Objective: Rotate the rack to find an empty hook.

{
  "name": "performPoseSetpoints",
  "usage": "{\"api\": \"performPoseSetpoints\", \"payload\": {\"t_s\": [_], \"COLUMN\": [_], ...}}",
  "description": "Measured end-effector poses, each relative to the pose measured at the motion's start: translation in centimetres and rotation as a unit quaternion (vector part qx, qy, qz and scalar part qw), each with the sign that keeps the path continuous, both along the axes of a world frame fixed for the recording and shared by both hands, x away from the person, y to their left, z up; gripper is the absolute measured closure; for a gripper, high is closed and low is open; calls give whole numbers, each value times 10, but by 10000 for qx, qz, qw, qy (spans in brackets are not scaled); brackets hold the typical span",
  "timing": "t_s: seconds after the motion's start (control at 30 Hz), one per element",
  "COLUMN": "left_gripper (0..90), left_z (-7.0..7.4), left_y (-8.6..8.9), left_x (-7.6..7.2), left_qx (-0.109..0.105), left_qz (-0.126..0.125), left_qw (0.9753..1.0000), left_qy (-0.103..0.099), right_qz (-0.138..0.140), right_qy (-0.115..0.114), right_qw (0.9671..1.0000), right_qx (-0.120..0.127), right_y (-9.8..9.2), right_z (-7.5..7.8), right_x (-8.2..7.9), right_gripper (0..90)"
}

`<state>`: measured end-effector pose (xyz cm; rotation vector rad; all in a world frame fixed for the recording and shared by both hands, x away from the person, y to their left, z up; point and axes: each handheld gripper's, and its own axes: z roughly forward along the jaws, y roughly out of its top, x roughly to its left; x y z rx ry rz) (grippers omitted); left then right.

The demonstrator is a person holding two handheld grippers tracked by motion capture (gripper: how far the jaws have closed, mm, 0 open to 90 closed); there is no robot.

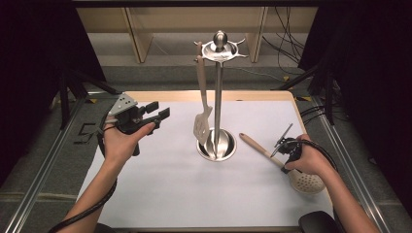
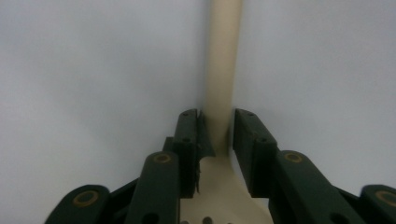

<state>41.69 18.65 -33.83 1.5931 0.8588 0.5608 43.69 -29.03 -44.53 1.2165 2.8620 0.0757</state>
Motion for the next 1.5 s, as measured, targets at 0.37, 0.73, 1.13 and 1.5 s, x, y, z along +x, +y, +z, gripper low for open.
{"api": "performPoseSetpoints", "payload": {"t_s": [0.37,0.73,1.13,1.5], "left_gripper": [464,463,468,468], "left_z": [-1,-2,-1,-1], "left_y": [1,0,-1,-3], "left_x": [0,0,-2,-3], "left_qx": [11,35,40,89], "left_qz": [-8,-26,12,11], "left_qw": [10000,10000,9999,9999], "left_qy": [-10,15,-107,-106], "right_qz": [265,77,-67,-167], "right_qy": [-112,-21,34,-567], "right_qw": [9996,10000,9999,9960], "right_qx": [51,35,-88,663], "right_y": [19,25,28,14], "right_z": [0,-3,-4,9], "right_x": [17,26,26,3], "right_gripper": [677,731,789,790]}}
